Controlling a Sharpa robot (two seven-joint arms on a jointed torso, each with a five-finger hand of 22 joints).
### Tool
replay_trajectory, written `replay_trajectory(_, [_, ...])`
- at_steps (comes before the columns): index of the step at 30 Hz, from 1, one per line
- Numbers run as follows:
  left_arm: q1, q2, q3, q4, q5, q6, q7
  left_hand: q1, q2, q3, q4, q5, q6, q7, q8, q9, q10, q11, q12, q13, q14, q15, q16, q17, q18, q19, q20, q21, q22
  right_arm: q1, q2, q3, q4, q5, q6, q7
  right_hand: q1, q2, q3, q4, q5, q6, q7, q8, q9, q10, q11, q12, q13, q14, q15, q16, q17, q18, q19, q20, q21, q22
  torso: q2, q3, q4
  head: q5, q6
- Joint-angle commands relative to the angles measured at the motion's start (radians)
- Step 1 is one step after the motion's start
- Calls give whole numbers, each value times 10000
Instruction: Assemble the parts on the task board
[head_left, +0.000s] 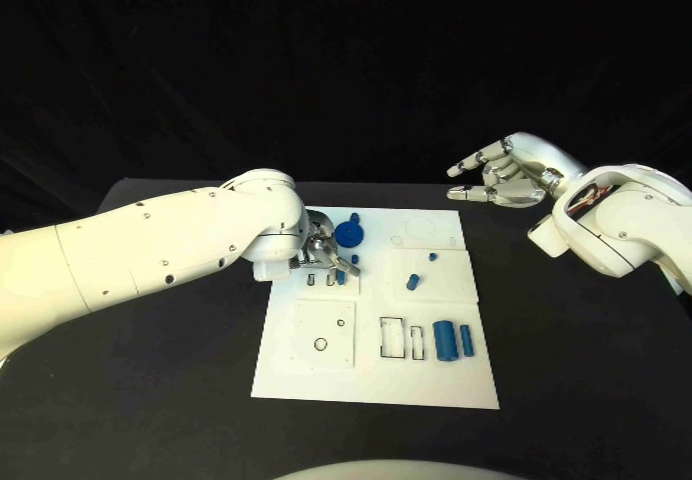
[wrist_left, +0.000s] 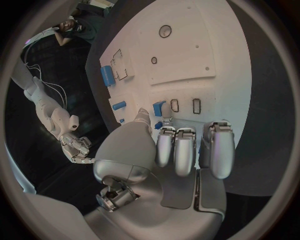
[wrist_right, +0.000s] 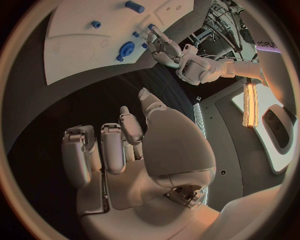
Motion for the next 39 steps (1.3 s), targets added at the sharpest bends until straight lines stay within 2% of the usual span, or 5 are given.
replay_trajectory(1, [-1,56,-1,-44,-82,239,-1318,17,-119,51,10,45,-76,-25,52,12,270,-45,-46,1542,1070,-81,30,2635,-59,563,-75,-7,1350,0,20,3,17,-23,181,-21,63,13,-77,2,56,7,-7,9,9,-49,2,-67,70,587,39,-49,600,34,527,54,-46,1955,-2,1,9,24,-23])
replay_trajectory(14, [-5,85,-3,-115,-127,344,-1335,61,-268,473,-4,47,-118,-35,81,121,265,-55,-58,1537,1070,-90,30,2635,-59,564,-84,-10,1354,-1,33,3,12,-18,207,-28,58,24,-85,10,64,10,-7,10,10,-51,2,-74,64,584,39,-57,591,35,526,55,-47,1954,-3,5,1,24,-66])
replay_trajectory(28, [-10,122,-5,-148,-129,396,-1344,253,-622,1673,-176,124,-177,-57,4,253,259,-76,-76,1537,1070,-110,30,2635,-58,564,-102,-19,1359,-2,43,2,20,-13,236,-38,50,33,-93,20,69,12,-7,11,11,-50,2,-72,63,586,39,-53,599,35,525,55,-48,1953,0,0,2,16,-82])
replay_trajectory(33, [-14,133,-5,-146,-129,385,-1340,295,-759,2469,-254,187,-190,-67,-70,290,254,-88,-87,1538,1070,-128,30,2635,-58,566,-120,-20,1369,-2,46,2,23,-13,257,-43,39,46,-102,32,75,13,-7,12,11,-47,2,-69,62,584,39,-59,592,35,525,55,-48,1953,-4,3,-1,22,-90])
replay_trajectory(39, [-25,161,-7,-153,-127,433,-1335,352,-1193,3720,-500,862,-218,-82,-173,326,225,-104,-125,1514,1070,-138,30,2635,-57,564,-141,-27,1370,-2,52,1,30,-1,288,-44,39,46,-102,32,75,13,-7,12,11,-47,2,-69,62,584,39,-59,592,35,525,55,-48,1953,-7,4,5,31,-111])
